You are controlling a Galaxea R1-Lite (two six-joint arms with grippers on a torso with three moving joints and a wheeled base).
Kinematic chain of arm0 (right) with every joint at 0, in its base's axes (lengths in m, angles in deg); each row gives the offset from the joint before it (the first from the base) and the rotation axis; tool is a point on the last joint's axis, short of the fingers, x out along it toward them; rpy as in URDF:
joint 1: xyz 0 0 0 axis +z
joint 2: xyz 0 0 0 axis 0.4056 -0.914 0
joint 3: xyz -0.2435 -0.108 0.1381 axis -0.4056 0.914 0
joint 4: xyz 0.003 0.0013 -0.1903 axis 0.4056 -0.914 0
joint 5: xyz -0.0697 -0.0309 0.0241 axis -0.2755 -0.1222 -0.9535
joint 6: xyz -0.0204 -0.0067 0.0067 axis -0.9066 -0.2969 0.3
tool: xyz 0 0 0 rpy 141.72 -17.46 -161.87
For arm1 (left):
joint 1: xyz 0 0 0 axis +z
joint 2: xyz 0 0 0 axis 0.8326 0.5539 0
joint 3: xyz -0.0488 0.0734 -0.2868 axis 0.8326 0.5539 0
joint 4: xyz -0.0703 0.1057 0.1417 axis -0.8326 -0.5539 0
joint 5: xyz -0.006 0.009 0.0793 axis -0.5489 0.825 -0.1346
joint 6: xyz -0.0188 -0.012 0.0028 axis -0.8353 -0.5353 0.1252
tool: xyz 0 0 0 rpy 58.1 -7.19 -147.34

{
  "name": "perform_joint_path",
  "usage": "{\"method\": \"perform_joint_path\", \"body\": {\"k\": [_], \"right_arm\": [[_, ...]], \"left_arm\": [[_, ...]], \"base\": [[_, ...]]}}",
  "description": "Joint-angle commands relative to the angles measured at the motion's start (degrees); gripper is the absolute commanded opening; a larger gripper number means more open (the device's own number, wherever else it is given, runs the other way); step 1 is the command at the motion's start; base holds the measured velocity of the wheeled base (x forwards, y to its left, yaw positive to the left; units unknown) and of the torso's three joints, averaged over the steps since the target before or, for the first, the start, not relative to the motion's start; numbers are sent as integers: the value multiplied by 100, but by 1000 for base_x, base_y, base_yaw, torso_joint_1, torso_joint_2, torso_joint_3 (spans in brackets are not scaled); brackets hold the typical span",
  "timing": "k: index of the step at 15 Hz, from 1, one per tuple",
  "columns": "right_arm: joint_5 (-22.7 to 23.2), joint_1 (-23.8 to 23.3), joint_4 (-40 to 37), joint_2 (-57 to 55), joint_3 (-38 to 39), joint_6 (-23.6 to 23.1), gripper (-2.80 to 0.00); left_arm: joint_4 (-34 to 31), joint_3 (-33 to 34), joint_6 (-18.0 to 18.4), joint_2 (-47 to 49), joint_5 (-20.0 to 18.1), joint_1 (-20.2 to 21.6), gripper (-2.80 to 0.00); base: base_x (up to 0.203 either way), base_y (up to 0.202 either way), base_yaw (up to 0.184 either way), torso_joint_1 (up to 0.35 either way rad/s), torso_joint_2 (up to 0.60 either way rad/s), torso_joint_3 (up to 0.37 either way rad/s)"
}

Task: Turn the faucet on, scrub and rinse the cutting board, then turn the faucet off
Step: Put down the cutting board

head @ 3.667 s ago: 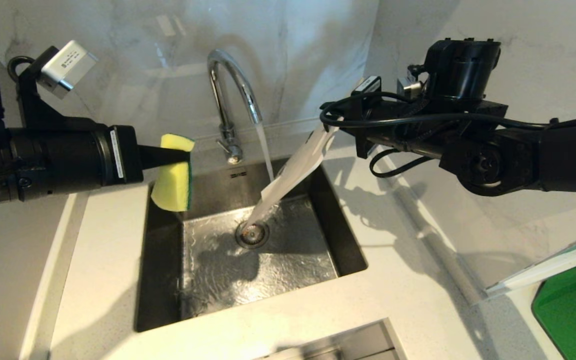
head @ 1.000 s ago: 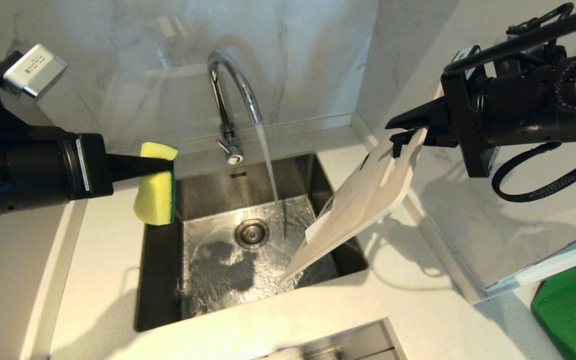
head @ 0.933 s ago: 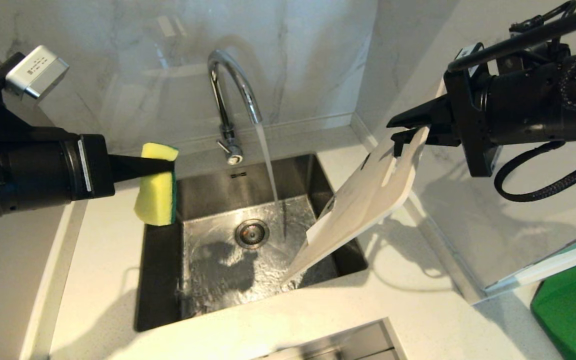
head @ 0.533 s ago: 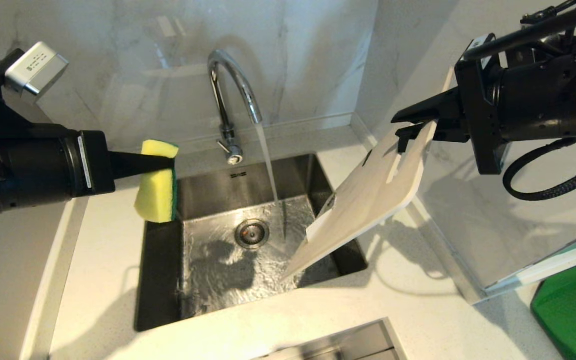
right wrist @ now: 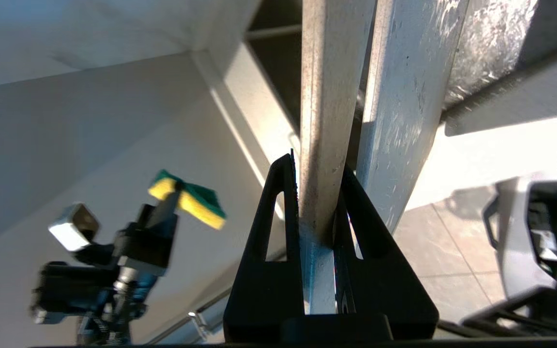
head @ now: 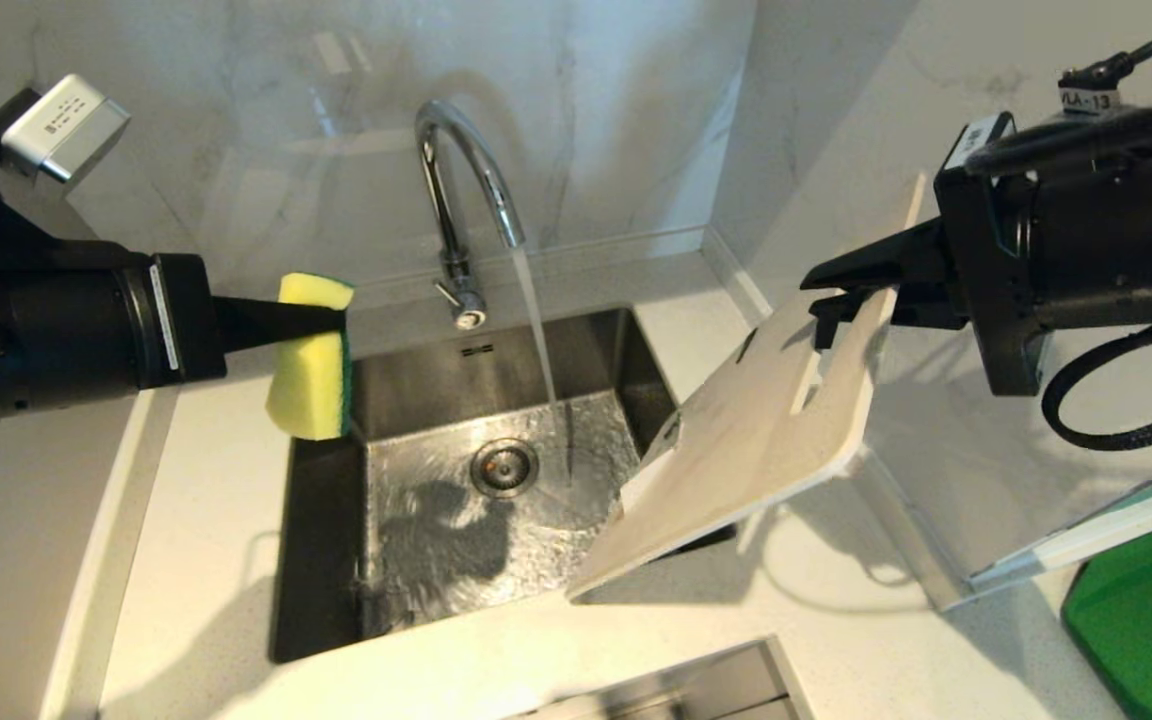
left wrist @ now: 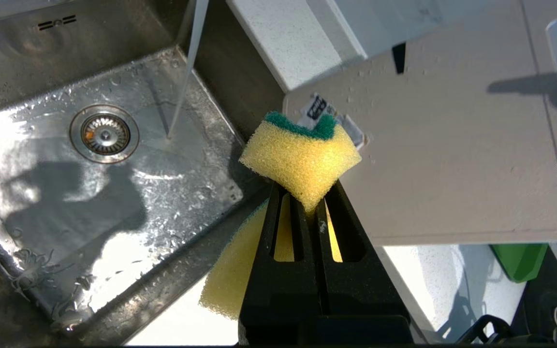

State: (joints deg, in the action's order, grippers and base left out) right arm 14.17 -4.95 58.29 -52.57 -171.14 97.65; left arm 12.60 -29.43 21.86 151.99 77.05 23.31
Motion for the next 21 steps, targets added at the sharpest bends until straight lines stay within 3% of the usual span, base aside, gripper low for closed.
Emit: {"method": "perform_joint_path", "body": {"k": [1, 9, 16, 17, 19, 21], "right_arm": [[-84, -16, -160, 150, 267, -6, -280], [-531, -18, -344, 795, 1692, -495, -280], [-598, -99, -335, 1153, 2659, -657, -280], [-728, -108, -337, 1170, 2816, -832, -280], [-1483, -109, -360, 1170, 3069, -1115, -280], [-1652, -107, -627, 1267, 3159, -1191, -280]], "left_arm": [[0, 14, -18, -7, 1, 0, -280], [0, 23, -18, -15, -2, 0, -280], [0, 32, -18, -51, -11, 0, -280], [0, 32, -18, -51, -11, 0, -280], [0, 15, -20, -51, -11, 0, -280], [0, 41, -27, -59, -20, 0, -280]], "base": [[0, 0, 0, 0, 0, 0], [0, 0, 0, 0, 0, 0], [0, 0, 0, 0, 0, 0], [0, 0, 0, 0, 0, 0], [0, 0, 0, 0, 0, 0], [0, 0, 0, 0, 0, 0]]}}
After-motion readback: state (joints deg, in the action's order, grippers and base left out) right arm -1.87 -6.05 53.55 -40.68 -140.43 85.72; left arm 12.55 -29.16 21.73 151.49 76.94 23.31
